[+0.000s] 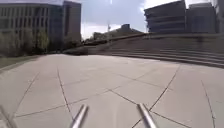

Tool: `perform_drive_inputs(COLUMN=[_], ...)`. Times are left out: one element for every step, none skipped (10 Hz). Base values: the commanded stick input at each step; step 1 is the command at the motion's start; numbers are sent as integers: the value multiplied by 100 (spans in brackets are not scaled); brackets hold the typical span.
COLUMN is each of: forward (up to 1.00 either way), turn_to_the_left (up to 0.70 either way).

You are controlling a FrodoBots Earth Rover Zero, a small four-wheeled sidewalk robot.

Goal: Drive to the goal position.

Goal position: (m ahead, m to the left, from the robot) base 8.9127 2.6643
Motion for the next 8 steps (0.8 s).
perform_drive_inputs(forward=[70, 70, 70, 70, 70, 70, 70, 70], turn_to_the_left=[0, 0, 0, 0, 0, 0, 0, 0])
